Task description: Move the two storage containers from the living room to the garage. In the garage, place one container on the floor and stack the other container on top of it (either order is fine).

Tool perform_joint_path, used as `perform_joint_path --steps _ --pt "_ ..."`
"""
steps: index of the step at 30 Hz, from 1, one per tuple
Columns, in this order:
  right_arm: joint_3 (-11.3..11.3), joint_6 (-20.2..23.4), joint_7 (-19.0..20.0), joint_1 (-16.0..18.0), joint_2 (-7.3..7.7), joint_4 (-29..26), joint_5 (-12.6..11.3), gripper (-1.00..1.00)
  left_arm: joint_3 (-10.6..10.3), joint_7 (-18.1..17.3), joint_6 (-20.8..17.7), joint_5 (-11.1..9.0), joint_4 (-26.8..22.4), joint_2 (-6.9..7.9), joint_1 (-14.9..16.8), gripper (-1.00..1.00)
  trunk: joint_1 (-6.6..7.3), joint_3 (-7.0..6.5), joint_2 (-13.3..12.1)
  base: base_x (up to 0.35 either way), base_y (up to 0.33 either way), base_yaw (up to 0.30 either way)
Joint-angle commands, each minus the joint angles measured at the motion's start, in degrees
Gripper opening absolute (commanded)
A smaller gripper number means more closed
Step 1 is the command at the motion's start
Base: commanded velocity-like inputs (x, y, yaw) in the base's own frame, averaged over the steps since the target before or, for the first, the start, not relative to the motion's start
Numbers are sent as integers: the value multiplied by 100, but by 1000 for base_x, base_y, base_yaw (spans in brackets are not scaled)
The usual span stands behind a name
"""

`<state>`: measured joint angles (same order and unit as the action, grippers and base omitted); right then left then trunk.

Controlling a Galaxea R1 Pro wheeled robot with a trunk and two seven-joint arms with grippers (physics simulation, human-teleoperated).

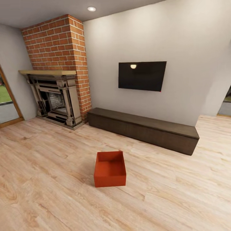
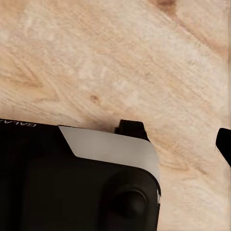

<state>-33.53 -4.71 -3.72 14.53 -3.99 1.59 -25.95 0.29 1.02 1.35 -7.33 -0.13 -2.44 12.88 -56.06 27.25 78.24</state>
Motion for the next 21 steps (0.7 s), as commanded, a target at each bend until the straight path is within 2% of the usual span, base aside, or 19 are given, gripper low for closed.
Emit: perform_joint_path --steps 1,14,21 --pt "-48 -30 -6 6 -5 17 -50 100 -2 11 14 -46 4 -2 4 100 -3 6 3 323 0 0" --pt "-48 -1 -6 6 -5 17 -50 100 0 13 14 -49 4 -2 4 100 -3 6 3 323 0 2" --pt "-49 -20 -6 6 -5 17 -43 100 -3 10 14 -49 4 -2 3 100 -3 6 3 323 0 192"
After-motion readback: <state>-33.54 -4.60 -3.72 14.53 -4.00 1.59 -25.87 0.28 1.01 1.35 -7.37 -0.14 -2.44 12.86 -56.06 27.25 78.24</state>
